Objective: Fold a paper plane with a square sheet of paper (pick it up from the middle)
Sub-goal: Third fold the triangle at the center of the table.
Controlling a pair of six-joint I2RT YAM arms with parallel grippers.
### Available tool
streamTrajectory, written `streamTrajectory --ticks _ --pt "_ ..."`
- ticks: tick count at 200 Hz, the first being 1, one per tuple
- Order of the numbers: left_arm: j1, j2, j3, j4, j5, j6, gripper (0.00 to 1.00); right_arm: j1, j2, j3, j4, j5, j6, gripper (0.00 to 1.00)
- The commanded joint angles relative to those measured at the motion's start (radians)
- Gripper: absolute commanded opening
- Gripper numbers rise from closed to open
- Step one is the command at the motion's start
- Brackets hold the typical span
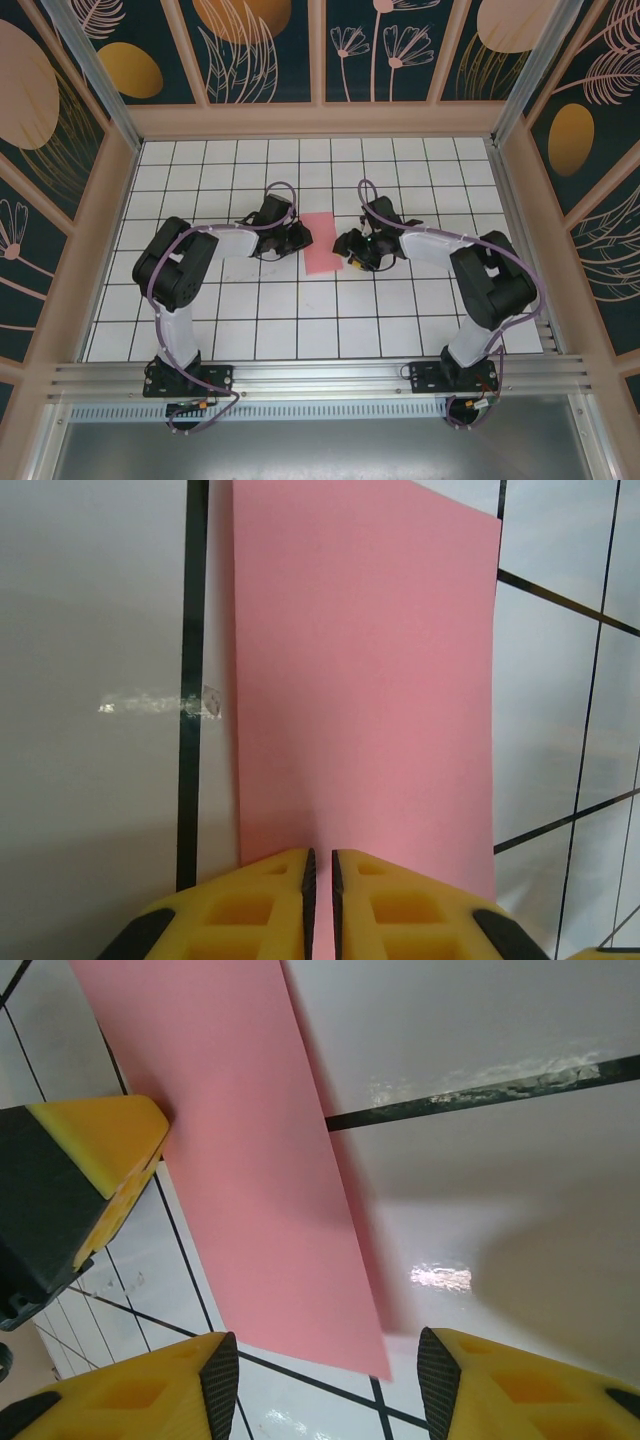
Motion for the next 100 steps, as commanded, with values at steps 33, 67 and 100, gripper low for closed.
streamTrajectory --ticks 33,67,100 --pt "0.000 0.039 0.008 -0.057 -0.028 -0.021 0.17 0.030 0.047 0.010 -0.011 -0.042 -0.018 0.52" --pt "0.000 0.042 0.003 -0.057 -0.028 -0.025 0.17 0.036 0.062 0.009 0.014 -0.064 -0.014 0.50" --pt "-0.001 0.038 -0.001 -0.056 -0.022 -0.028 0.17 0.034 0.054 -0.009 0.052 -0.068 0.010 0.48"
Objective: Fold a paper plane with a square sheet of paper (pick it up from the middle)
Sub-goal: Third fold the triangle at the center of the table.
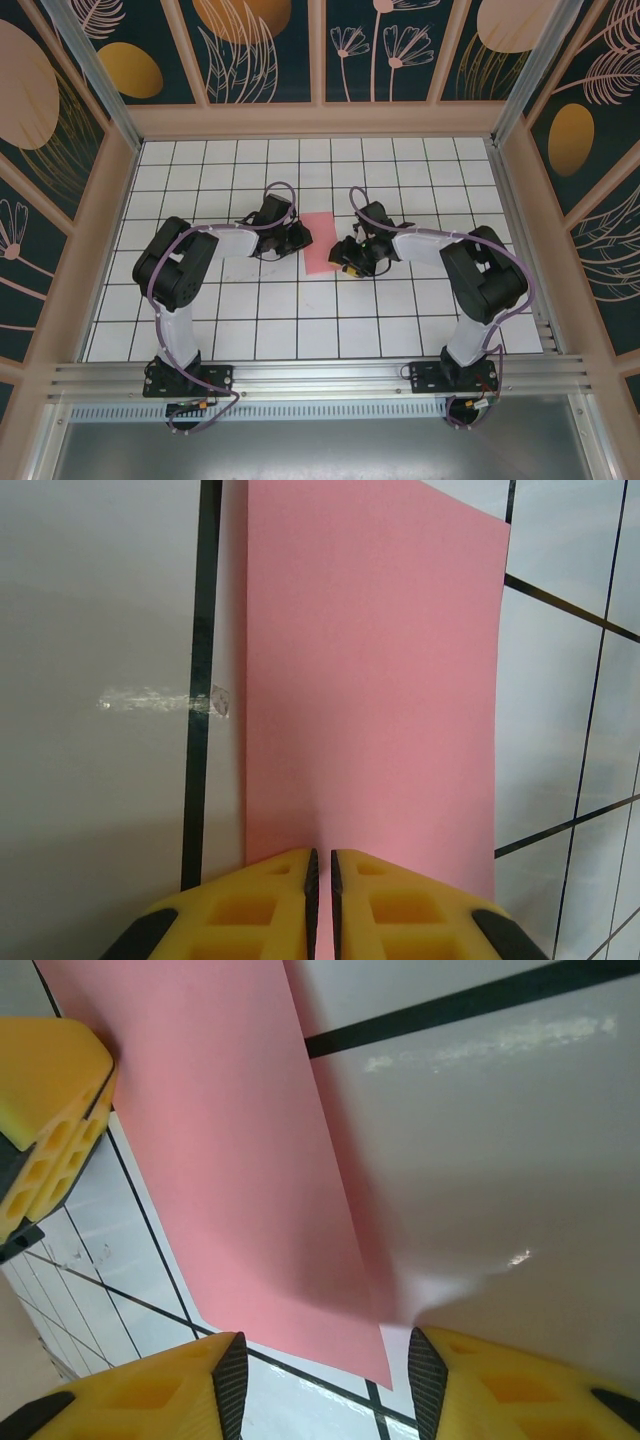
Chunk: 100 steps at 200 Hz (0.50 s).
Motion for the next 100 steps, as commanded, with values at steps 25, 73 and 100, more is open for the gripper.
streamTrajectory --ticks 25,73,100 --pt "0.000 0.025 -0.008 -0.052 -0.014 -0.011 0.17 -0.011 -0.022 -0.038 0.103 -0.018 0.056 0.45" --pt "0.000 0.009 -0.013 -0.044 0.008 -0.002 0.16 -0.014 -0.029 -0.046 0.138 -0.012 0.100 0.24" --pt "-0.001 -0.014 -0.014 -0.005 0.055 0.016 0.17 -0.015 -0.027 -0.051 0.111 0.004 0.104 0.04"
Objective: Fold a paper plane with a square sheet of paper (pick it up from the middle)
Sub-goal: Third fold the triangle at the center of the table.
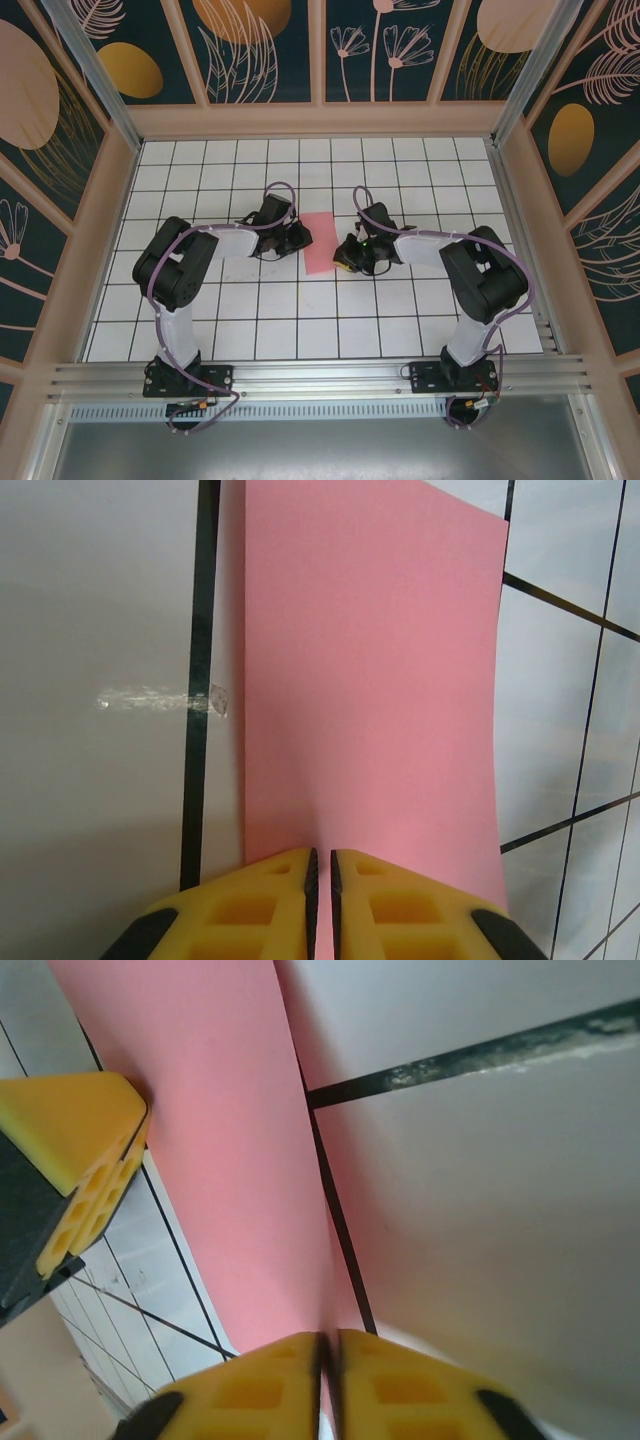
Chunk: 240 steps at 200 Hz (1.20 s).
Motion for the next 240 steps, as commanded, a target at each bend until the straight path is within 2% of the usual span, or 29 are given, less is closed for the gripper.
streamTrajectory --ticks 1,10,28,102,157,182,240 --pt "-0.002 -0.015 -0.015 -0.002 0.049 0.016 0.17 -0.004 -0.027 -0.013 -0.002 0.009 0.018 0.04" --pt "-0.001 -0.031 -0.021 0.037 0.075 0.026 0.17 -0.004 -0.032 -0.021 -0.013 0.012 0.019 0.00" --pt "-0.001 -0.065 -0.020 0.077 0.085 0.041 0.18 -0.004 -0.052 -0.042 -0.033 0.015 0.010 0.00" --pt "-0.003 0.001 0.020 0.026 0.073 0.088 0.18 -0.004 -0.108 -0.086 -0.060 0.009 0.030 0.00" --pt "-0.003 0.054 0.055 -0.039 0.047 0.119 0.17 -0.004 -0.079 -0.021 -0.055 -0.004 0.033 0.00" --pt "-0.002 0.072 0.082 -0.106 -0.002 0.169 0.17 -0.002 -0.057 0.017 -0.061 -0.011 0.027 0.00" --pt "-0.001 0.100 0.092 -0.115 0.010 0.181 0.17 -0.001 0.017 0.111 -0.040 -0.012 0.028 0.00"
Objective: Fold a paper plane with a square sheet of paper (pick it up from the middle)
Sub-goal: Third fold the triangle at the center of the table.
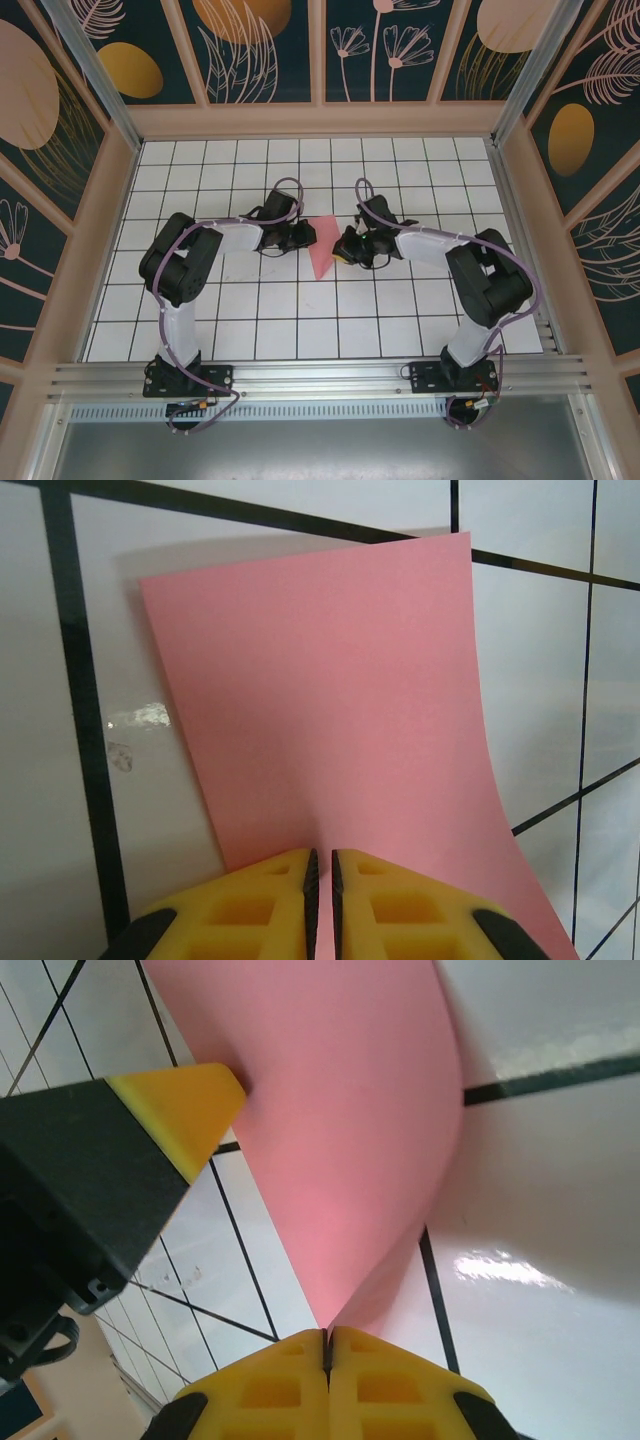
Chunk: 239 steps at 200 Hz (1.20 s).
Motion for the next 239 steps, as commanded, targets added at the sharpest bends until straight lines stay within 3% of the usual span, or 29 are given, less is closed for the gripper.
streamTrajectory --ticks 1,116,239 --pt "-0.002 0.049 0.009 -0.058 -0.030 0.034 0.17 -0.001 0.044 0.050 0.008 -0.011 0.008 0.00" --pt "-0.001 0.061 0.008 -0.051 -0.015 0.032 0.17 0.031 0.181 0.155 0.014 -0.036 -0.055 0.01" --pt "-0.003 0.067 0.003 -0.045 -0.006 0.020 0.16 0.039 0.224 0.178 0.003 -0.033 -0.081 0.01"
